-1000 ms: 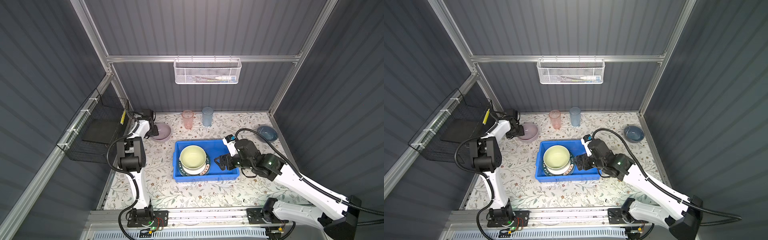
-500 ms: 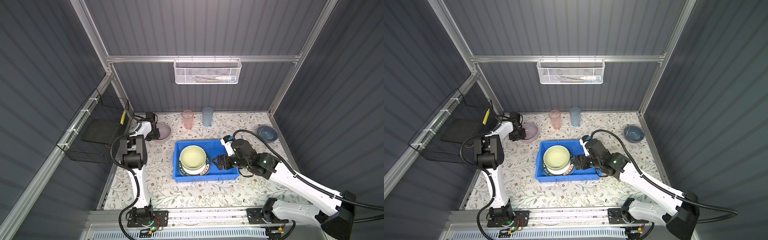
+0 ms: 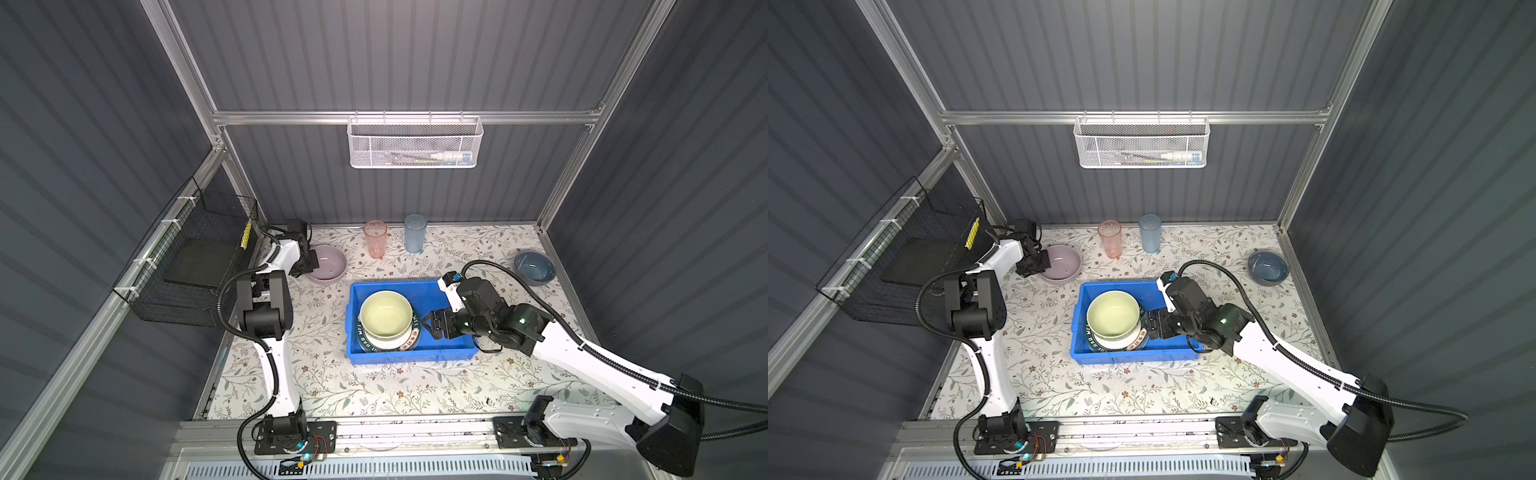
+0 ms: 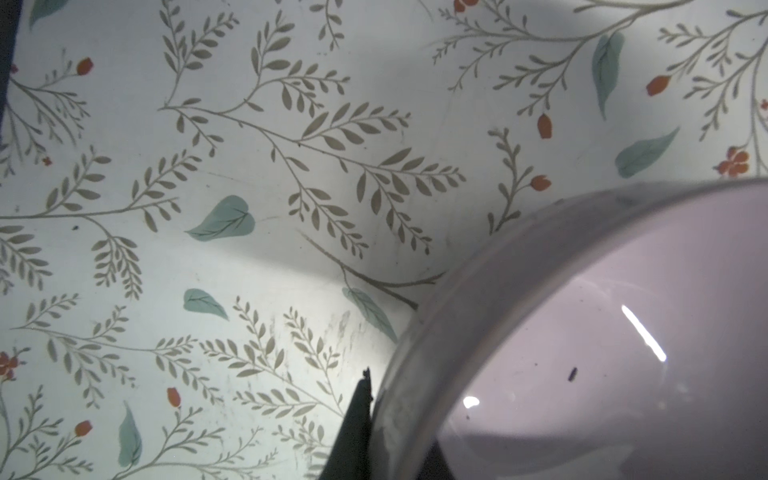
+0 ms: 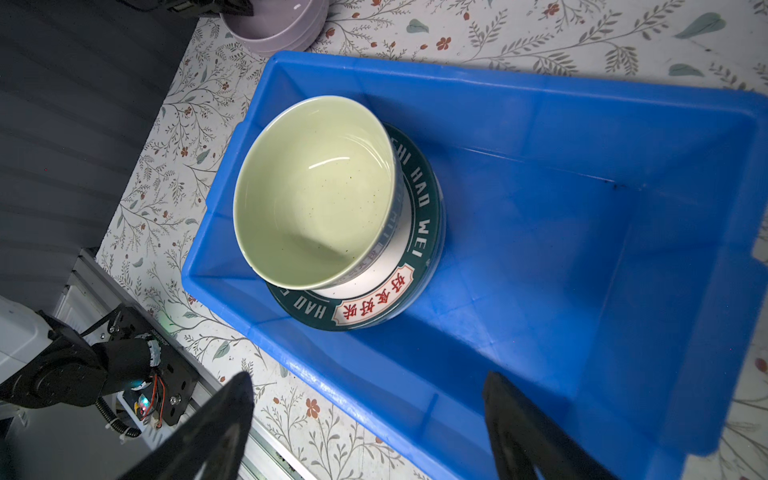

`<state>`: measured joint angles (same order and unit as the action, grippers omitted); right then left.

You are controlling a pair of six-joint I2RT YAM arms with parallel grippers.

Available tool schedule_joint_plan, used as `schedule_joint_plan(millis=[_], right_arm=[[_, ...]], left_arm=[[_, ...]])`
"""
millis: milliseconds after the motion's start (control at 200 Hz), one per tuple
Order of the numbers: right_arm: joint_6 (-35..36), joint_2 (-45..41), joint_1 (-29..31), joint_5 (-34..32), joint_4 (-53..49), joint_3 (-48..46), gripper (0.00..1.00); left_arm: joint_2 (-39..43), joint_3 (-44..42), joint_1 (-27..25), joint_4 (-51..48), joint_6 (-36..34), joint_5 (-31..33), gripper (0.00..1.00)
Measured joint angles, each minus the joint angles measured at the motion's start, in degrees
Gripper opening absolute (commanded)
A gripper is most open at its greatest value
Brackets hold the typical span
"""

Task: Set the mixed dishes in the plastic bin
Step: 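Grasp the pink bowl rim with the left gripper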

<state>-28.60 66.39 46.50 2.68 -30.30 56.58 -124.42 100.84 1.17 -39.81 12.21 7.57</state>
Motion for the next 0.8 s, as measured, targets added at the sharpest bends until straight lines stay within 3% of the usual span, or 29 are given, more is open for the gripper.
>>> schedule_joint_plan(millis=[265,800], right_arm=[[0.04,-0.02,0.0,0.0,-0.04,0.0,0.87],[0.52,-3.76,0.0,-1.44,-1.64,-0.02,0.88]], left_arm=[[0.35,0.0,0.0,-0.46,-0.02,-0.13,0.0],[5.73,-1.22,0.0,-7.02,-0.66,-1.9,0.0]])
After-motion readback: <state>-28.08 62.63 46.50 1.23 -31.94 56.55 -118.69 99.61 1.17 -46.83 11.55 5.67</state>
